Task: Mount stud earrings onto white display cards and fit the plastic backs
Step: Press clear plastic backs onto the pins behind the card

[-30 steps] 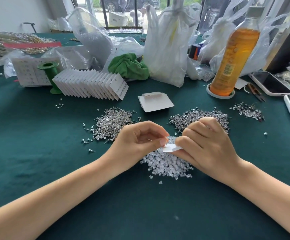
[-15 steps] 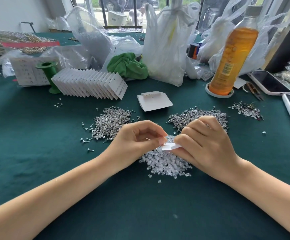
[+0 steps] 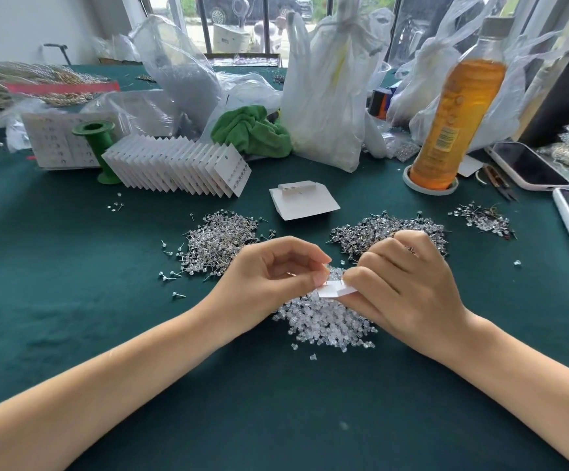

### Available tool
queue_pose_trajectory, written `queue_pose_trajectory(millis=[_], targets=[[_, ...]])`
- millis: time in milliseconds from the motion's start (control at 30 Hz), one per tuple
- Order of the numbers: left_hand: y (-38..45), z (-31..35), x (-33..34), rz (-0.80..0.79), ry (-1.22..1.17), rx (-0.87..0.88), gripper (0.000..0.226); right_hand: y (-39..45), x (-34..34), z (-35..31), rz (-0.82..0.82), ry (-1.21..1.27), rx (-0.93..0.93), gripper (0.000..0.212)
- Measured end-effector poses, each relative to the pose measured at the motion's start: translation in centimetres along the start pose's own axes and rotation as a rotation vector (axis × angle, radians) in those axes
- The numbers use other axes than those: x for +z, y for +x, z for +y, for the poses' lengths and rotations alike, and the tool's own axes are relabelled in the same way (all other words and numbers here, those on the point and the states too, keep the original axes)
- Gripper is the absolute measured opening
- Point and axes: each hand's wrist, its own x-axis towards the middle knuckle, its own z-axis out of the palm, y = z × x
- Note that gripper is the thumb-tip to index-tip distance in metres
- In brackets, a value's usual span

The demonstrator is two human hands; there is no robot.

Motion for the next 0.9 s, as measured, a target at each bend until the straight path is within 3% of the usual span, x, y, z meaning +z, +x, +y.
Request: queue_pose_trajectory(millis=[900], targets=[[-0.41,-0.22,0.43,0.056,0.042,-0.011,0.015,0.15,-0.09,-0.09,-0.012,0.055,-0.023,0.034]])
